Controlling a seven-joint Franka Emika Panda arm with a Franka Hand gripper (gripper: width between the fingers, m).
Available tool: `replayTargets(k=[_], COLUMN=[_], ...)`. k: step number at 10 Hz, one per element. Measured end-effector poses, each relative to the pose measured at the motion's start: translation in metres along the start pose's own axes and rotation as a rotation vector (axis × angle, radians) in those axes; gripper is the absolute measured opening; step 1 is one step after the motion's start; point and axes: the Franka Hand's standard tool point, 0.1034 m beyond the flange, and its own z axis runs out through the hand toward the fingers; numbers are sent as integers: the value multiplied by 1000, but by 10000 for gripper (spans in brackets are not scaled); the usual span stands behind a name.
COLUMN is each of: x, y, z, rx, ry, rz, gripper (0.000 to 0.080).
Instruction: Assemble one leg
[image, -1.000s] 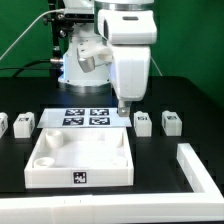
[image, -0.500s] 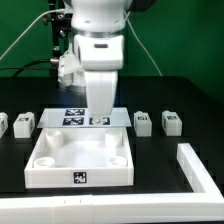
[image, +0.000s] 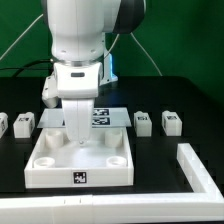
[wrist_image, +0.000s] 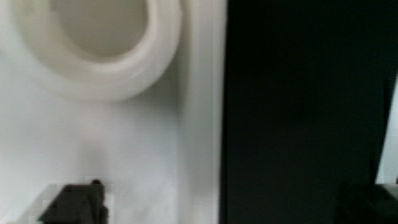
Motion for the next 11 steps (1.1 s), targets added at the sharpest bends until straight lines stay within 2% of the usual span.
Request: replayTargets(k=[1,2,3,4,5,11], x=[0,0,0,0,0,0], y=[0,0,0,0,0,1], z=[0,0,0,0,0,0], rx=[1,1,1,1,-2,-2], ry=[0,0,0,0,0,0], rz=[0,1,1,1,2,2], gripper=[560,377,241,241,67,67])
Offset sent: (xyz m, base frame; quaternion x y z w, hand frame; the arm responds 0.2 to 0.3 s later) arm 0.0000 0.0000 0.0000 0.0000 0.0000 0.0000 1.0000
